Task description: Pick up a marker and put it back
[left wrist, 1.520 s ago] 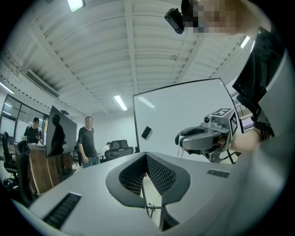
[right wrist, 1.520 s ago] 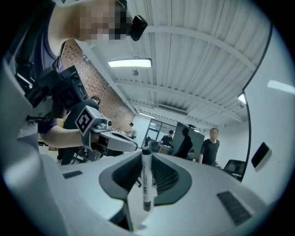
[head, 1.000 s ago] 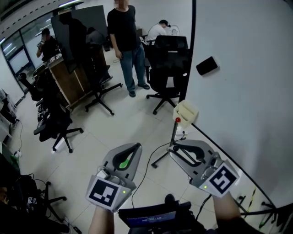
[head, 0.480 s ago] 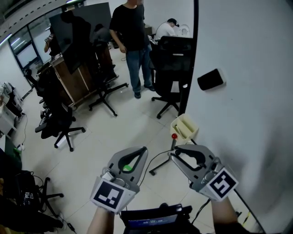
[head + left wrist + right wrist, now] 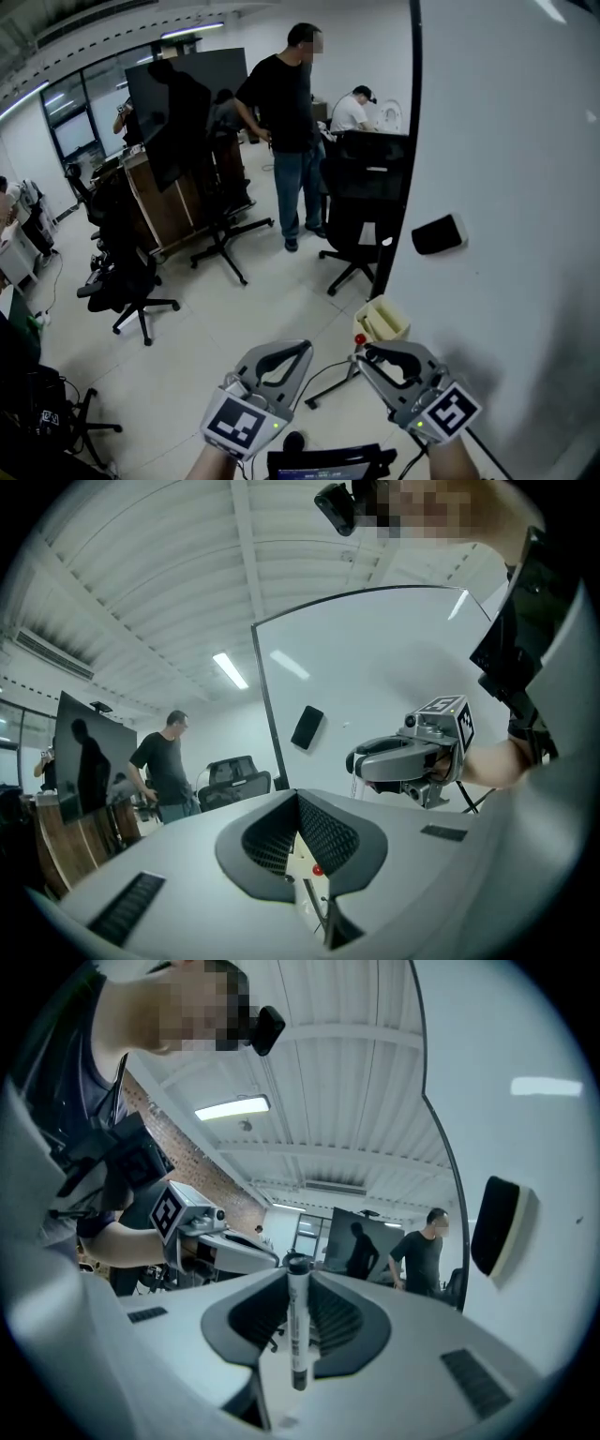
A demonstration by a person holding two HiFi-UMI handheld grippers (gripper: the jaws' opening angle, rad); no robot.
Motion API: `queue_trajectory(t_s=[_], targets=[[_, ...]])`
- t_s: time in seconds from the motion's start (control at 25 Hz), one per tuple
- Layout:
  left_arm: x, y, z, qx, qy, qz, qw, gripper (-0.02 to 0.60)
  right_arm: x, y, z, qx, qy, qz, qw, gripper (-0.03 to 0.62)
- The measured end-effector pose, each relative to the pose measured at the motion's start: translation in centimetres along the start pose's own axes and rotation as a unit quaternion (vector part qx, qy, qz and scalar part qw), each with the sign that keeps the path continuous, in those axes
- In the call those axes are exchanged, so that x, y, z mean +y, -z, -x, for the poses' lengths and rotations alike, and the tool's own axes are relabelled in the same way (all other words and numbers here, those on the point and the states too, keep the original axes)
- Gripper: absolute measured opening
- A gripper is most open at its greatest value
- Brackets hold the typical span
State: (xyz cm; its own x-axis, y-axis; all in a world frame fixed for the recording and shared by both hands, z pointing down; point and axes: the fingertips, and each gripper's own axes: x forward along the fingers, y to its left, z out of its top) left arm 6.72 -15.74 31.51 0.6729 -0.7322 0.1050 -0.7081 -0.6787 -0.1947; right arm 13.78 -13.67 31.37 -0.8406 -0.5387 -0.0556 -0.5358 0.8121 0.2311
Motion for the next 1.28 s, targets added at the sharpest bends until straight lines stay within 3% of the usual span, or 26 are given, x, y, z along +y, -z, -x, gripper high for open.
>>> queue_trajectory(t_s=[0.76, 1.28], targets=[[11.8, 1.6, -7.5, -0.043, 0.123, 0.004, 0.9914, 0.000, -7.4, 2.0, -10.5, 0.081, 0.105, 0.027, 0.991, 0.086], [13.7, 3.0, -10.4, -0.042, 0.196, 0.018, 0.9795, 0.000, -9.7, 2.8, -12.7, 0.103, 0.169, 0.040, 0.979, 0.086]])
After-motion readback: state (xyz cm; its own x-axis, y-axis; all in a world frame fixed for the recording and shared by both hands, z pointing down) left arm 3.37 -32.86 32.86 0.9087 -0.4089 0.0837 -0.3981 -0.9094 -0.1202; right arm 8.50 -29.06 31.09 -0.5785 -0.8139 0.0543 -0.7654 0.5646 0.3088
